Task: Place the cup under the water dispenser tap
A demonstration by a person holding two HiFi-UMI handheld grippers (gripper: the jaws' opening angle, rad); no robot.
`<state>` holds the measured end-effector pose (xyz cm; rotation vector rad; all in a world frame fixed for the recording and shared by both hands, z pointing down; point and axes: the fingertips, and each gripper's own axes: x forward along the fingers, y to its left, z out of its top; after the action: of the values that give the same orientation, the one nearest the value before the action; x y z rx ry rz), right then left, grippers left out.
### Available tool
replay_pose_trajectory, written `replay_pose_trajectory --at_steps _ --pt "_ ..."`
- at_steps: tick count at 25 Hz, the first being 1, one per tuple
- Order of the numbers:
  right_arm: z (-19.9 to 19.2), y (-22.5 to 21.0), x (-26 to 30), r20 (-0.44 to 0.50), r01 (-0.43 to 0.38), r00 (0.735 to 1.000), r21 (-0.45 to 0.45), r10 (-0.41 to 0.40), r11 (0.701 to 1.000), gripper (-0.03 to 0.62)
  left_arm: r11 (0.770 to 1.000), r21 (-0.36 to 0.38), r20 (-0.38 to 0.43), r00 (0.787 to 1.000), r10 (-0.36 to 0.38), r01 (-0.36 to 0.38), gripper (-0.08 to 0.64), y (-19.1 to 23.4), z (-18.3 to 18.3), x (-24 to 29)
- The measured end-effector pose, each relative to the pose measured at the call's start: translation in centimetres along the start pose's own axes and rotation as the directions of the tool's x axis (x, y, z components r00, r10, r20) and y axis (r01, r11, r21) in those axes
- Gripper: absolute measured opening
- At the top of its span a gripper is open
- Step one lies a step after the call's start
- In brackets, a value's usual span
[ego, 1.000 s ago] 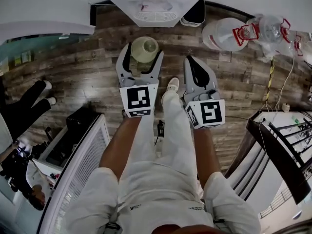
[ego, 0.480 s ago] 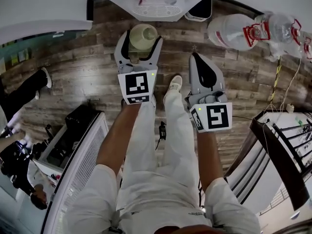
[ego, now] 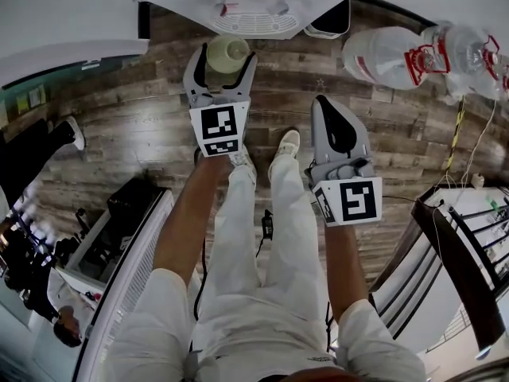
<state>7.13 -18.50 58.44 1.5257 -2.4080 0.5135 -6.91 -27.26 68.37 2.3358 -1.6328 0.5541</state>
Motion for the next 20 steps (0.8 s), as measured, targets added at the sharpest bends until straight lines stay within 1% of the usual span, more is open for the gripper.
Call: replay_pose_trajectory --at_steps 5,7,8,11,13,20 --pt "-0.4 -0.7 0.6 -0.009 0.003 1.000 -0.009 -0.003 1.000 -0.002 1.000 0.025 -0.010 1.000 -0.012 0.013 0.370 0.4 -2.2 2.4" --pt "-0.7 -0.9 0.7 -0.015 0.005 1.000 -0.009 -0.005 1.000 -0.002 1.000 0.018 -0.012 1.000 -0.012 0.012 0.370 0.4 -3.0 3.2" --pt "-0.8 -1.0 0.8 -0.017 0.006 1.000 -0.008 -0.006 1.000 -0.002 1.000 0.003 -0.012 1.000 -0.013 0.013 0.370 0.5 -3.4 3.6" --pt "-1.3 -1.2 1.0 -0.023 0.005 1.000 -0.013 -0.005 1.000 -0.002 0.997 -0.073 -0.013 1.000 -0.017 0.016 0.370 0.7 -4.4 4.9" --pt "-1.8 -1.4 1.2 -0.030 0.005 1.000 -0.010 -0.005 1.000 -0.002 0.996 -0.088 -0.021 1.000 -0.008 0.007 0.370 1.1 -5.2 5.8" --pt "-3.5 -1.6 1.6 -0.060 -0.003 0.998 0.002 0.003 1.000 -0.002 0.998 -0.058 -0.041 0.999 0.008 -0.010 0.370 2.6 -6.9 7.9"
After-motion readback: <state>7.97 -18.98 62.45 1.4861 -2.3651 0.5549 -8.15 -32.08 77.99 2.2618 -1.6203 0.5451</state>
